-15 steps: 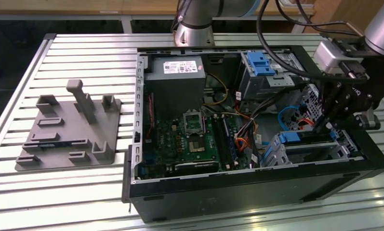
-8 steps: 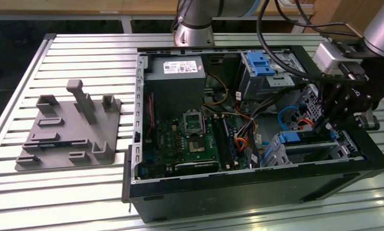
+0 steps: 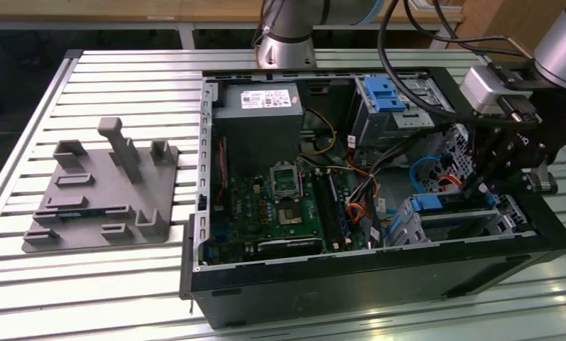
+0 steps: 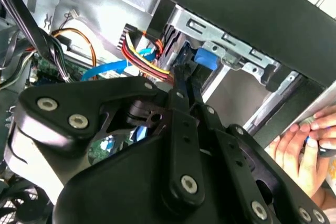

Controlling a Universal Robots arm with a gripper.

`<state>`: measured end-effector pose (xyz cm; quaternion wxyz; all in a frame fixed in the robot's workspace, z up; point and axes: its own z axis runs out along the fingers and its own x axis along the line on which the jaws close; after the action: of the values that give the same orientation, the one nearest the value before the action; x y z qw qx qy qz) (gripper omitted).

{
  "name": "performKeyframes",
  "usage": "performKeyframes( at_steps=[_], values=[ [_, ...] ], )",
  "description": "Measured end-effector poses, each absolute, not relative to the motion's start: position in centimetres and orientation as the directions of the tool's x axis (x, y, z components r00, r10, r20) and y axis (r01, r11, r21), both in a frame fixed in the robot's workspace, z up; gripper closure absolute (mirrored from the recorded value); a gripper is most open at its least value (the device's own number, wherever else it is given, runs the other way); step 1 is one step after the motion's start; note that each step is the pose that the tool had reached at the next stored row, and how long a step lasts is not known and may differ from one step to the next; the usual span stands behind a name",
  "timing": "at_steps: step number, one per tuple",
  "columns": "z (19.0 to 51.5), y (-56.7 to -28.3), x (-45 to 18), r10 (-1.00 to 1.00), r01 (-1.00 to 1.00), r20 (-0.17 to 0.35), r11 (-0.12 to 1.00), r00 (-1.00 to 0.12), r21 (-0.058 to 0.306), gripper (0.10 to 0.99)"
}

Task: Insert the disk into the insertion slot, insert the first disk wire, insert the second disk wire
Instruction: 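Insert the first disk wire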

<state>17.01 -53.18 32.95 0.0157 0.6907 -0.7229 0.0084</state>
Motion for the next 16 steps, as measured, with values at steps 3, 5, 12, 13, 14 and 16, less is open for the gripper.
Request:
performKeyframes(
  at_steps=[3,5,12,13,14,16],
  values=[
    [32.8,-53.2,17.0,-0.998,-0.999,0.035,0.044,-0.043,0.01,0.922],
    [33.2,-53.2,17.0,-0.998,-0.999,0.034,0.044,-0.043,0.01,0.914],
    [36.1,-52.6,17.0,-0.998,-0.999,0.034,0.044,-0.043,0.009,0.678],
    [36.2,-52.5,17.0,-0.998,-0.999,0.034,0.044,-0.043,0.009,0.612],
    [36.2,-52.4,17.0,-0.998,-0.999,0.034,0.044,-0.043,0.009,0.612],
    [36.2,-52.4,17.0,-0.998,-0.999,0.034,0.044,-0.043,0.009,0.612]
  ],
)
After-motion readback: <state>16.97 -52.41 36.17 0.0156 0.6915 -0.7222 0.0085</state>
